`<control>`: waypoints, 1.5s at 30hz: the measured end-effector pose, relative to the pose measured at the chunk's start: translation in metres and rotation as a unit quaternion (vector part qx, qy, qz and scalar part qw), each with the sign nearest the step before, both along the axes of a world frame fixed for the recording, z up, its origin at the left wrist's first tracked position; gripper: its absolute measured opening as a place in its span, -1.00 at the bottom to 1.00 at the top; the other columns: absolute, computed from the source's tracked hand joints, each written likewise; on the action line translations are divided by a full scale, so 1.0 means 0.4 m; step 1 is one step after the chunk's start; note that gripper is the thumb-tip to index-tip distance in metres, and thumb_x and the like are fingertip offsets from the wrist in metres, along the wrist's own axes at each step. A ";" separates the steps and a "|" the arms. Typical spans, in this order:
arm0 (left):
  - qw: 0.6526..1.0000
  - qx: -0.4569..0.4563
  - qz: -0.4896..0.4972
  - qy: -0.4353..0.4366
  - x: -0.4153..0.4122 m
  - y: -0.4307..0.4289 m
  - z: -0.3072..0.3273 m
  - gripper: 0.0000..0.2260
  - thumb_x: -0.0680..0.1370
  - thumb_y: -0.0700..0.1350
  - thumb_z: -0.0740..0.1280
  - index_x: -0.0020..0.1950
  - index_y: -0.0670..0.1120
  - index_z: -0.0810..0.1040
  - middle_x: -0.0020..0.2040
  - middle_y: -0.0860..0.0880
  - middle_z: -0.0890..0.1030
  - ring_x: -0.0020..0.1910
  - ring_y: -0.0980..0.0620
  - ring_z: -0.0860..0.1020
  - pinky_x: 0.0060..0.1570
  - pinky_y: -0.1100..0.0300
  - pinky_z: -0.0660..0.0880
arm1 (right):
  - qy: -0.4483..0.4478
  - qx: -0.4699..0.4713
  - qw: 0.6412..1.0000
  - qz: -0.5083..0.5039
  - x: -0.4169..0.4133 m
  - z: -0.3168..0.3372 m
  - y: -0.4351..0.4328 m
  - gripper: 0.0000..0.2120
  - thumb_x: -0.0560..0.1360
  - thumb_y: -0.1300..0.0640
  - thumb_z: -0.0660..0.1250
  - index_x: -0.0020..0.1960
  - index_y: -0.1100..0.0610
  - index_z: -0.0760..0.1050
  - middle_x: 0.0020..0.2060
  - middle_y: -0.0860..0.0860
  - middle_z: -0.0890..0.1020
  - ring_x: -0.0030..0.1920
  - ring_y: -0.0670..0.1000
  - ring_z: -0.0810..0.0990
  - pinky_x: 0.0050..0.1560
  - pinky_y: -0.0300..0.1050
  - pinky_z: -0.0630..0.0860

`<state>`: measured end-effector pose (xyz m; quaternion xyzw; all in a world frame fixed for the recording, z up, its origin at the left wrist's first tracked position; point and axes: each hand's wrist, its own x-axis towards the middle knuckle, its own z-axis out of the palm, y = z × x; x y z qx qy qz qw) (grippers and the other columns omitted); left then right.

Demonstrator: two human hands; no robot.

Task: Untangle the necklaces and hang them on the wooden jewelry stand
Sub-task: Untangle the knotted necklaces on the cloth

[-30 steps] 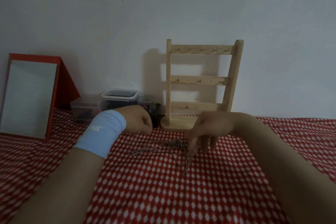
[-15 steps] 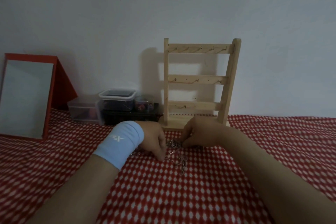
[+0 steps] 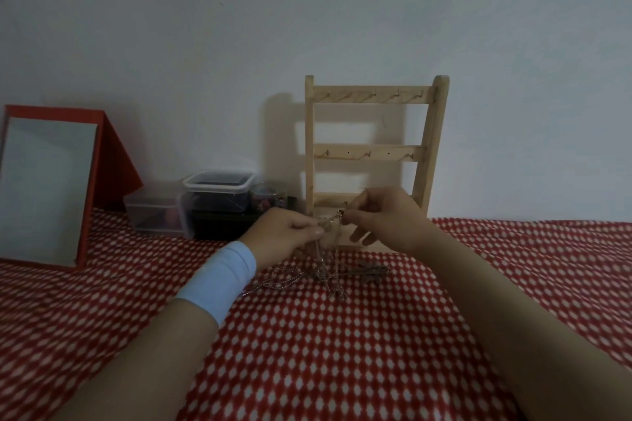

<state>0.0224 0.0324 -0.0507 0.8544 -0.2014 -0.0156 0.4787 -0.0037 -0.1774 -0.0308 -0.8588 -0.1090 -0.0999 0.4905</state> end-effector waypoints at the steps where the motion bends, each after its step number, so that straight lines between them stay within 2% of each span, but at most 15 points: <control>1: 1.000 -0.020 0.005 0.015 0.002 0.005 0.004 -0.85 0.55 -0.08 0.39 0.08 0.00 0.71 -0.08 0.06 0.73 -0.04 0.08 0.68 0.14 0.14 0.56 | -0.003 0.004 1.000 -0.011 0.000 0.001 -0.001 -0.93 0.56 0.21 0.45 -0.09 0.20 0.62 -0.21 0.04 0.75 -0.26 0.03 0.75 -0.24 -0.09 0.70; 5: 0.996 -0.078 0.034 0.041 0.006 0.017 0.016 -0.89 0.57 -0.15 0.37 0.00 -0.07 0.70 -0.16 -0.08 0.74 -0.17 -0.05 0.70 0.02 0.06 0.62 | -0.025 -0.020 0.999 -0.043 -0.002 -0.003 -0.002 -0.88 0.51 0.24 0.50 -0.16 0.19 0.59 -0.32 -0.02 0.69 -0.37 -0.04 0.70 -0.32 -0.22 0.65; 9: 0.997 -0.062 0.035 0.001 0.004 0.021 0.026 -0.91 0.55 -0.19 0.37 -0.07 -0.06 0.66 -0.31 0.07 0.67 -0.33 0.20 0.60 -0.15 0.31 0.50 | -0.039 -0.047 0.996 -0.060 -0.004 -0.004 -0.001 -0.86 0.48 0.26 0.52 -0.20 0.15 0.59 -0.35 -0.08 0.67 -0.42 -0.09 0.68 -0.36 -0.30 0.60; 12: 0.999 -0.032 0.011 0.012 0.000 0.026 0.035 -0.86 0.52 -0.27 0.37 -0.16 -0.04 0.58 -0.42 0.14 0.59 -0.39 0.21 0.53 -0.26 0.37 0.47 | -0.067 -0.063 0.993 -0.078 -0.002 -0.002 -0.002 -0.82 0.48 0.23 0.53 -0.23 0.09 0.57 -0.33 -0.12 0.66 -0.43 -0.14 0.65 -0.38 -0.31 0.58; 15: 0.999 -0.027 0.014 0.008 0.004 0.027 0.036 -0.88 0.51 -0.28 0.37 -0.10 -0.05 0.57 -0.30 0.05 0.59 -0.31 0.12 0.55 -0.14 0.25 0.56 | -0.079 -0.041 0.993 -0.081 -0.004 0.003 0.002 -0.83 0.47 0.17 0.55 -0.22 0.09 0.59 -0.35 -0.09 0.68 -0.39 -0.11 0.67 -0.33 -0.24 0.62; 18: 0.996 -0.089 0.002 -0.003 -0.004 0.001 0.032 -0.83 0.54 -0.18 0.38 0.08 0.05 0.58 0.04 0.03 0.64 0.05 0.08 0.61 0.17 0.12 0.54 | -0.079 0.017 0.996 -0.046 -0.010 0.014 0.014 -0.86 0.48 0.18 0.55 -0.18 0.13 0.60 -0.31 0.01 0.71 -0.34 -0.05 0.70 -0.23 -0.13 0.69; 20: 0.994 -0.101 -0.051 0.008 -0.019 -0.026 0.026 -0.77 0.59 -0.17 0.32 0.20 0.08 0.55 0.13 0.03 0.66 0.13 0.10 0.62 0.18 0.20 0.52 | -0.091 0.078 0.993 -0.013 -0.013 0.025 0.021 -0.89 0.49 0.23 0.52 -0.15 0.18 0.60 -0.27 0.08 0.71 -0.28 -0.02 0.71 -0.16 -0.13 0.70; 24: 0.982 -0.177 -0.040 0.050 -0.033 -0.049 0.015 -0.81 0.58 -0.26 0.32 0.17 -0.15 0.63 -0.01 -0.10 0.72 -0.07 -0.02 0.70 -0.09 0.22 0.62 | -0.052 0.208 0.976 0.045 -0.008 0.038 0.023 -0.92 0.60 0.25 0.37 -0.06 0.23 0.57 -0.14 0.14 0.70 -0.10 0.09 0.71 0.04 -0.01 0.69; 27: 0.974 -0.219 -0.018 0.052 -0.034 -0.042 0.020 -0.87 0.55 -0.21 0.37 0.06 -0.10 0.68 -0.05 -0.09 0.73 -0.15 -0.02 0.69 -0.16 0.15 0.62 | 0.016 0.327 0.942 0.080 -0.002 0.041 0.027 -0.84 0.69 0.20 0.22 -0.04 0.20 0.50 -0.10 0.16 0.69 -0.08 0.18 0.69 0.06 0.09 0.67; 30: 0.969 -0.239 -0.020 0.052 -0.039 -0.035 0.031 -0.90 0.53 -0.20 0.39 -0.02 -0.13 0.70 -0.08 -0.11 0.73 -0.18 -0.04 0.69 -0.17 0.08 0.63 | 0.054 0.419 0.903 0.073 0.003 0.042 0.030 -0.80 0.72 0.18 0.15 -0.04 0.19 0.45 -0.15 0.16 0.67 -0.16 0.15 0.66 0.03 0.15 0.69; 33: 0.972 -0.235 0.001 0.029 -0.039 -0.031 0.035 -0.93 0.50 -0.20 0.44 -0.10 -0.19 0.68 -0.17 -0.11 0.72 -0.23 -0.02 0.67 -0.21 0.09 0.65 | 0.076 0.455 0.884 0.074 0.007 0.036 0.033 -0.83 0.73 0.18 0.13 0.01 0.21 0.42 -0.24 0.13 0.65 -0.23 0.13 0.65 -0.06 0.13 0.70; 37: 0.976 -0.211 -0.012 0.055 -0.033 -0.028 0.034 -0.87 0.54 -0.11 0.39 -0.10 -0.17 0.63 -0.29 -0.06 0.66 -0.34 0.05 0.61 -0.34 0.22 0.61 | 0.092 0.449 0.886 0.078 0.006 0.031 0.035 -0.79 0.72 0.22 0.13 -0.09 0.18 0.39 -0.29 0.11 0.57 -0.32 0.08 0.61 -0.16 0.06 0.69; 41: 0.971 -0.201 -0.067 0.112 -0.025 -0.032 0.016 -0.86 0.61 -0.13 0.28 -0.06 -0.16 0.59 -0.29 0.04 0.66 -0.31 0.05 0.57 -0.25 0.23 0.58 | 0.103 0.395 0.911 0.063 0.011 0.024 0.028 -0.81 0.71 0.24 0.14 -0.08 0.17 0.40 -0.29 0.09 0.52 -0.34 0.07 0.55 -0.15 0.04 0.66; 43: 0.979 -0.169 -0.063 0.094 -0.019 -0.038 0.001 -0.92 0.59 -0.16 0.32 0.02 -0.11 0.60 -0.14 0.04 0.68 -0.14 0.06 0.61 -0.06 0.19 0.58 | 0.106 0.391 0.912 0.066 0.012 0.020 0.028 -0.82 0.71 0.25 0.15 -0.07 0.17 0.41 -0.27 0.10 0.52 -0.34 0.06 0.56 -0.14 0.05 0.66; 45: 0.991 -0.109 -0.059 0.060 -0.015 -0.046 -0.013 -0.80 0.55 -0.19 0.38 0.15 -0.02 0.60 0.08 0.07 0.66 0.10 0.10 0.60 0.18 0.18 0.50 | 0.106 0.398 0.908 0.079 0.010 0.021 0.030 -0.82 0.71 0.24 0.15 -0.06 0.18 0.41 -0.26 0.11 0.52 -0.34 0.06 0.57 -0.16 0.03 0.66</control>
